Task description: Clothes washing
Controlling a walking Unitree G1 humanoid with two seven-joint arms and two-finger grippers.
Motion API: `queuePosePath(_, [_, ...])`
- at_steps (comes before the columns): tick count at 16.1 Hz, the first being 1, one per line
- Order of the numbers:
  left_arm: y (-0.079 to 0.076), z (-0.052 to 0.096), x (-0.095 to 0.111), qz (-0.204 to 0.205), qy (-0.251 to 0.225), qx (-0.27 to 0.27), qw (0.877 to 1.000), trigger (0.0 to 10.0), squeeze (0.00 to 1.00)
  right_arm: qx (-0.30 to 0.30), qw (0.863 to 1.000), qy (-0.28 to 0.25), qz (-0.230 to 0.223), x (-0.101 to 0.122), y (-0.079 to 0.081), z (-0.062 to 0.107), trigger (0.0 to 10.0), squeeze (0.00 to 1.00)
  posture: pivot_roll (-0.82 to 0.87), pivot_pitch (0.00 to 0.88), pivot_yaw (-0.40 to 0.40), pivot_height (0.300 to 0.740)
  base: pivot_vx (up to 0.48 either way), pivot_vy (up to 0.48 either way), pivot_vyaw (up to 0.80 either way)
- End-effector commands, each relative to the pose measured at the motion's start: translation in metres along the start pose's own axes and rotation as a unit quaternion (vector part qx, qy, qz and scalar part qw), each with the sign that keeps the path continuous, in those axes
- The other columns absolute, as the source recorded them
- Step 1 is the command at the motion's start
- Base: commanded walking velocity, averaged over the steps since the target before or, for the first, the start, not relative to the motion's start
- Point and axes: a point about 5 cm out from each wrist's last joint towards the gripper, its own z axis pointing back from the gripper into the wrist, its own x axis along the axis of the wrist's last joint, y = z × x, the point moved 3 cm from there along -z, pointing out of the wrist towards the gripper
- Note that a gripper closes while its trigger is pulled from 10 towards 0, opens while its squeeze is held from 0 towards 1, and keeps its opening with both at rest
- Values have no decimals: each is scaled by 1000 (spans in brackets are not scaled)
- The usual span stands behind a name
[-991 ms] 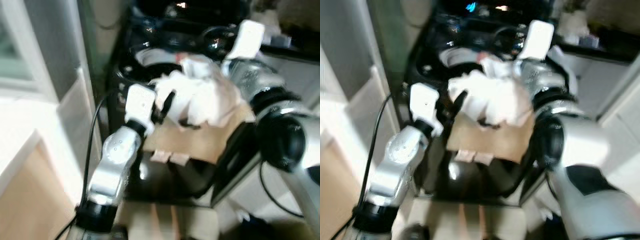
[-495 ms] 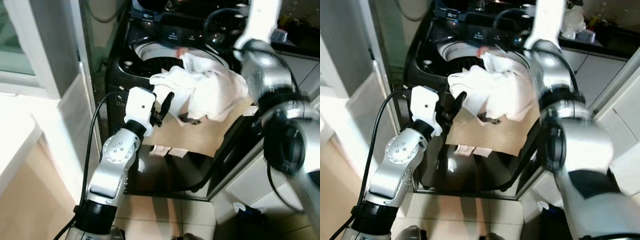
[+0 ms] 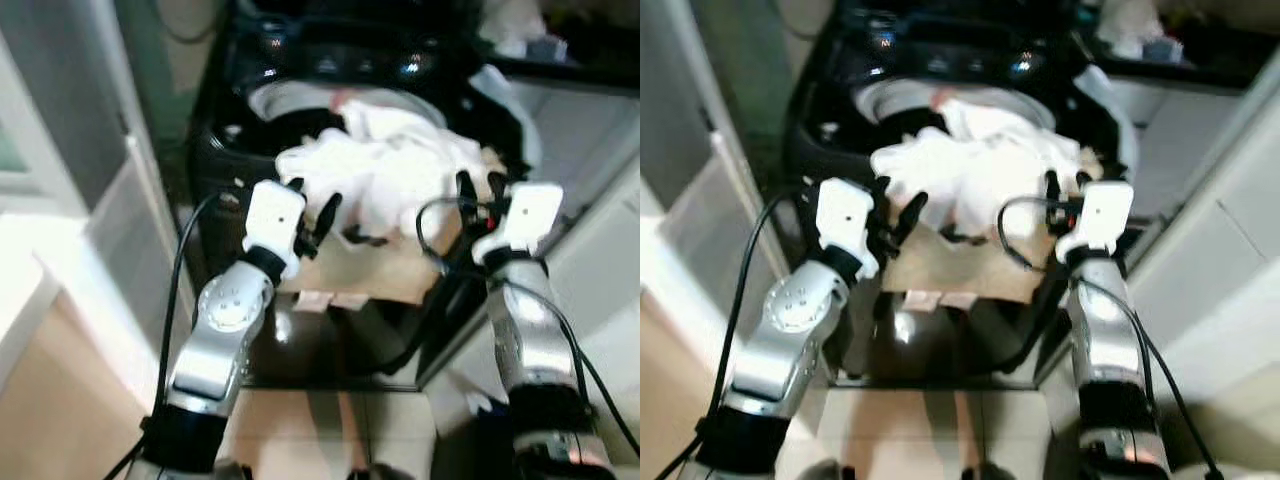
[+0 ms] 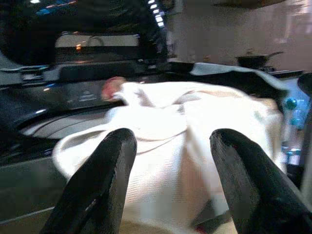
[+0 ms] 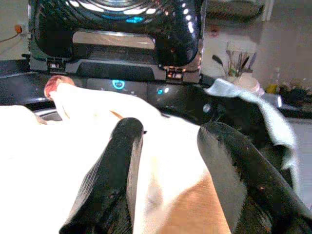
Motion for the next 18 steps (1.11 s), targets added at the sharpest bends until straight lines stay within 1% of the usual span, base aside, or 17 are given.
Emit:
queuePosePath(1, [-8,-5,3,7,-5,-18,1000,10000,0,20,999,49,-8,-25,6,9,10000,0,-77,0,-58,724,0,0,0])
queuePosePath(2, [-8,-6,3,8,-6,-19,1000,10000,0,28,997,74,-8,-38,9,11,10000,0,-75,0,-56,724,0,0,0])
queuePosePath(3, [-8,-8,3,7,-7,-20,1000,10000,0,43,993,110,-13,-54,16,11,10000,0,-70,0,-55,724,0,0,0])
queuePosePath(4, [-8,-9,4,7,-8,-20,1000,10000,0,42,989,139,-32,-66,20,7,10000,0,-61,0,-55,724,0,0,0])
queuePosePath(5, [-8,-9,5,3,-10,-20,1000,10000,0,55,982,174,-49,-78,28,6,10000,0,-54,0,-56,724,0,0,0])
queuePosePath(6, [-7,-9,5,2,-11,-19,1000,10000,0,56,979,185,-59,-82,31,3,10000,0,-42,0,-59,724,0,0,0])
queuePosePath(7, [-6,-9,6,2,-11,-17,1000,10000,0,58,978,193,-53,-85,35,-1,10000,0,-25,0,-59,724,0,0,0])
queuePosePath(8, [-5,-9,7,2,-12,-15,1000,10000,0,65,976,201,-42,-86,44,-9,10000,0,-16,0,-59,724,0,0,0])
queuePosePath(9, [-5,-8,8,2,-13,-14,1000,10000,0,71,976,204,-19,-85,49,-16,10000,0,-16,0,-59,724,0,0,0])
queuePosePath(10, [-6,-7,9,3,-13,-22,1000,10000,0,72,977,202,-5,-81,52,-24,10000,0,-16,0,-59,724,0,0,0])
queuePosePath(11, [-5,-3,8,-3,-8,-22,1000,10000,0,67,978,197,3,-74,53,-33,10000,0,16,0,-65,724,0,0,0])
queuePosePath(12, [-1,1,6,-9,-3,-18,1000,10000,0,65,980,188,21,-67,55,-40,10000,0,43,0,-78,724,0,0,0])
queuePosePath(14, [6,6,3,-15,4,-6,1000,10000,0,66,984,164,28,-51,58,-56,10000,0,65,0,-94,724,0,0,0])
queuePosePath(15, [7,8,3,-16,3,-2,1000,10000,0,64,987,146,30,-39,60,-65,10000,0,76,0,-103,724,0,0,0])
queuePosePath(16, [7,9,4,-15,2,2,1000,10000,0,62,990,120,34,-23,61,-77,10000,0,82,0,-110,724,0,0,0])
queuePosePath(17, [7,10,5,-14,4,4,1000,10000,0,67,994,74,38,5,66,-93,10000,0,83,0,-114,724,0,0,0])
queuePosePath(18, [7,11,4,-14,4,6,1000,10000,0,68,995,53,43,18,67,-100,10000,0,83,0,-114,724,0,0,0])
